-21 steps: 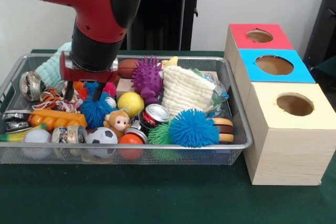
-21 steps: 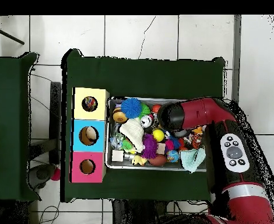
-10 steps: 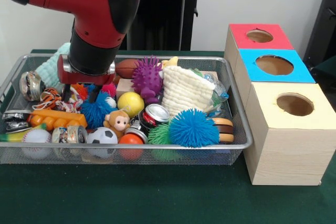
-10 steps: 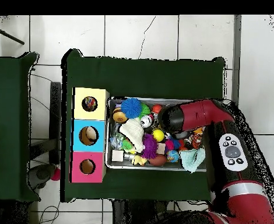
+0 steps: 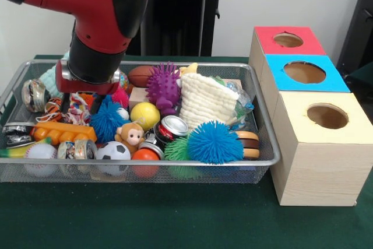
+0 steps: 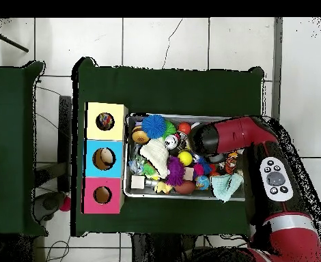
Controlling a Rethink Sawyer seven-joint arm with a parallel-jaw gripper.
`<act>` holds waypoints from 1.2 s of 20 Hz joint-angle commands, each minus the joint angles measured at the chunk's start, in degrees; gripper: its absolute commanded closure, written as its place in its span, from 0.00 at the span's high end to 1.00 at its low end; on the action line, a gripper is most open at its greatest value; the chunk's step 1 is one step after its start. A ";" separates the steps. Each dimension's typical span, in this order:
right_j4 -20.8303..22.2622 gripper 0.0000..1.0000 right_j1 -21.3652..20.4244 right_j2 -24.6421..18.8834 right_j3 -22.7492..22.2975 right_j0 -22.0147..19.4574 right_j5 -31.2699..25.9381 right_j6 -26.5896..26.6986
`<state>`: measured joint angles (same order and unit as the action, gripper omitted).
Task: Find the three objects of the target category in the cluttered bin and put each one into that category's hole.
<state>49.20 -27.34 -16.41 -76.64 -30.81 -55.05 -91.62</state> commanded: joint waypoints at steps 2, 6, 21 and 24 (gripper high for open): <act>4.57 1.00 2.66 -4.06 1.68 -0.67 1.65 20.26; 2.52 0.00 2.69 -5.88 -0.65 -2.85 7.51 15.50; -4.50 0.00 -1.73 -5.72 -4.27 -3.58 5.88 8.49; -4.56 1.00 -1.55 -5.25 -3.56 -2.95 3.80 10.13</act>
<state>46.10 -28.81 -18.56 -76.78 -34.48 -47.60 -91.62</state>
